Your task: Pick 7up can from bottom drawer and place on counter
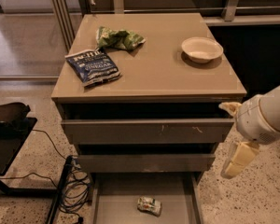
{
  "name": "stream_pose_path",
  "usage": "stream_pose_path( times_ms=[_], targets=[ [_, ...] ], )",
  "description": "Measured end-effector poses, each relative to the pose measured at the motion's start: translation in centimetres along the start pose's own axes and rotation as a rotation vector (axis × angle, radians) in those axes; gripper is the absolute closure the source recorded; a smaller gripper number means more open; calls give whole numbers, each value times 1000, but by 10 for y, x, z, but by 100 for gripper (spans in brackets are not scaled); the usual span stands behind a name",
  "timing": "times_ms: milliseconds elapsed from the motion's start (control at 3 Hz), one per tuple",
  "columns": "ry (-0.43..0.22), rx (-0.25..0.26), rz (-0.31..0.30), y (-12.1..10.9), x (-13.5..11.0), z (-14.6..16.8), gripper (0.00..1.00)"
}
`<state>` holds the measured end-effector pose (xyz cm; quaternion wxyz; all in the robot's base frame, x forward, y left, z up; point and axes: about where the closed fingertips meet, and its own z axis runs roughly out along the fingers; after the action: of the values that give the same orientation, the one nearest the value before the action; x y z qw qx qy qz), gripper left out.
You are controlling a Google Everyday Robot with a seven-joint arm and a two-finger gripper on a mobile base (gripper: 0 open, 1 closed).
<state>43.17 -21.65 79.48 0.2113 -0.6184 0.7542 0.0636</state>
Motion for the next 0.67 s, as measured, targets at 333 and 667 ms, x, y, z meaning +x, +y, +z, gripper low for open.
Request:
stream_pose_path(
  times_ms=[333, 667],
  targets=[
    [15, -50, 13, 13, 25, 58, 0],
    [21, -54, 22, 15, 29, 64, 0]
  ],
)
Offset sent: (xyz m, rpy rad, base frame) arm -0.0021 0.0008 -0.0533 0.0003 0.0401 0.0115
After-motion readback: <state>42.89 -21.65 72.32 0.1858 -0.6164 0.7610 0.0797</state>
